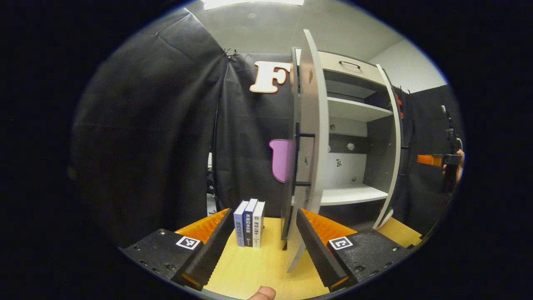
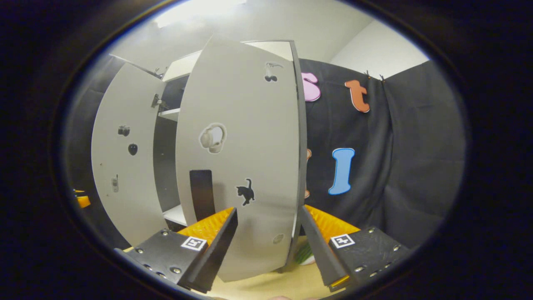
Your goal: Grasp the bottle in the cabinet with the left hand and place it on the coaster, then close the right door with the right hand and the left door with the left hand.
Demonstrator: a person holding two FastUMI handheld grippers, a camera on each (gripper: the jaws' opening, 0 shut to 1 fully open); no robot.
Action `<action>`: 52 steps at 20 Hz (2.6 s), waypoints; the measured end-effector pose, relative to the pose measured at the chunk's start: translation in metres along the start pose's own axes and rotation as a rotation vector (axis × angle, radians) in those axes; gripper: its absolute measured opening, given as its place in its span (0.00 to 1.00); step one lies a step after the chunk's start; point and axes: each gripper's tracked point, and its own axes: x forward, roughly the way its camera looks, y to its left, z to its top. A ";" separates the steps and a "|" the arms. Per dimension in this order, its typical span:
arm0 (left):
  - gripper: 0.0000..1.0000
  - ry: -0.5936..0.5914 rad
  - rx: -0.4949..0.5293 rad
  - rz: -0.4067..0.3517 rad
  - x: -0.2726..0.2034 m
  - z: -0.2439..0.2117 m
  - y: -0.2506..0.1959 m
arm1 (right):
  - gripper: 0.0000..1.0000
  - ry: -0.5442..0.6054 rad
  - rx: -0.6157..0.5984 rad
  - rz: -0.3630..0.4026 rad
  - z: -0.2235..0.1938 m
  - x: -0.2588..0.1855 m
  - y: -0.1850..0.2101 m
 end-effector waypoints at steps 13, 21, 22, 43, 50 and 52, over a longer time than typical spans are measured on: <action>0.97 -0.030 -0.065 0.080 0.088 0.057 0.036 | 0.94 -0.042 -0.063 -0.057 0.011 -0.138 -0.043; 0.87 -0.013 0.001 0.070 0.103 0.066 0.005 | 0.94 -0.061 -0.036 -0.133 -0.003 -0.215 -0.085; 0.93 -0.021 0.025 0.091 0.101 0.068 0.004 | 0.94 -0.045 -0.016 -0.146 -0.009 -0.220 -0.088; 0.93 0.018 0.012 -0.047 0.104 0.058 -0.105 | 0.96 -0.010 -0.037 -0.114 -0.032 -0.237 -0.075; 0.93 0.007 -0.013 -0.081 0.114 0.063 -0.124 | 0.96 -0.001 -0.060 -0.094 -0.035 -0.218 -0.071; 0.93 0.009 -0.013 -0.093 0.112 0.060 -0.134 | 0.96 0.007 -0.059 -0.090 -0.036 -0.211 -0.069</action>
